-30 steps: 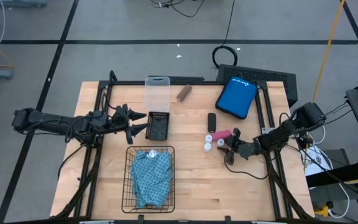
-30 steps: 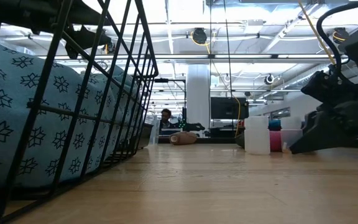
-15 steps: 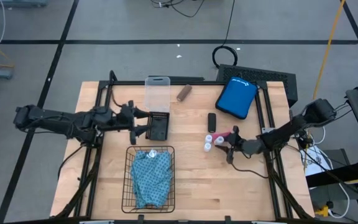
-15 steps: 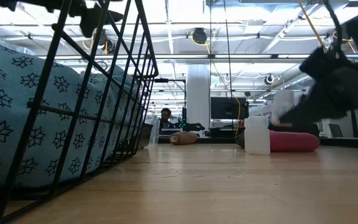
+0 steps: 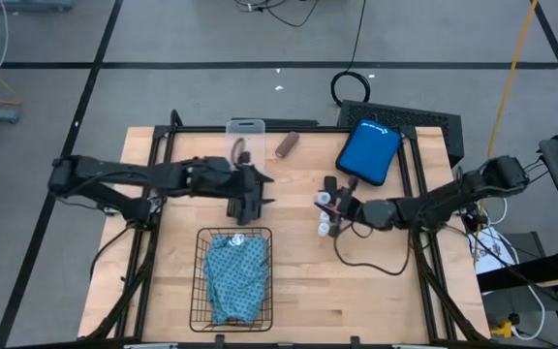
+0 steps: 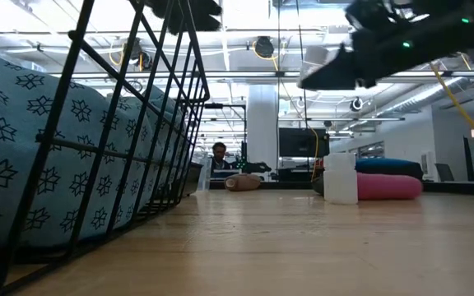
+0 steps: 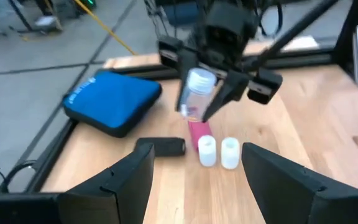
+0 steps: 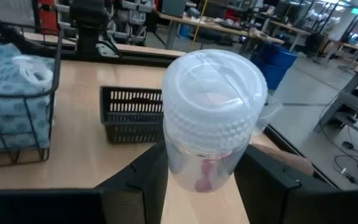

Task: Pick & place medical supplies in basket/bin
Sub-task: Put the bottom right white pill bottle into the black bin

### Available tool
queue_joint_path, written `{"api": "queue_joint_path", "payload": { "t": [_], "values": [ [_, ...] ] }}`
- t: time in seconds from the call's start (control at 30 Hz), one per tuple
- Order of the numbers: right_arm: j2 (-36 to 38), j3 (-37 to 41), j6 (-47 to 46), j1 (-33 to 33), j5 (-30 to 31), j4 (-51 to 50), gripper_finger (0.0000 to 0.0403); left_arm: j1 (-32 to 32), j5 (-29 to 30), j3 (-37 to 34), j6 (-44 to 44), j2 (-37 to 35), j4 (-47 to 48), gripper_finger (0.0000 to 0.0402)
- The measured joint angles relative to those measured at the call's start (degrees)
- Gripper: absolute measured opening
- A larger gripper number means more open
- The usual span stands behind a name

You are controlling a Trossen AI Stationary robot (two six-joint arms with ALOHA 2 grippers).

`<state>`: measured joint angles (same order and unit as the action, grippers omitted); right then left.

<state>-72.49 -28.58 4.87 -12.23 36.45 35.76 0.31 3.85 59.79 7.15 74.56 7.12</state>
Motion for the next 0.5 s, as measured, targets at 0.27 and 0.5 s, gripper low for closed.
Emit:
{"api": "queue_joint_path", "payload": {
  "t": [0.27, 0.5],
  "values": [
    [-8.11, -5.84, -0.61, 3.59, -5.72, 0.05, 0.0154, 0.53, -1.89, 9.01, 0.67, 11.27, 3.58, 0.0253],
    [-14.81, -8.82, -0.72, 4.03, -8.04, 1.96, 0.0157, 0.53, -2.35, 12.66, 0.34, 16.85, 5.59, 0.0253]
  ]
}}
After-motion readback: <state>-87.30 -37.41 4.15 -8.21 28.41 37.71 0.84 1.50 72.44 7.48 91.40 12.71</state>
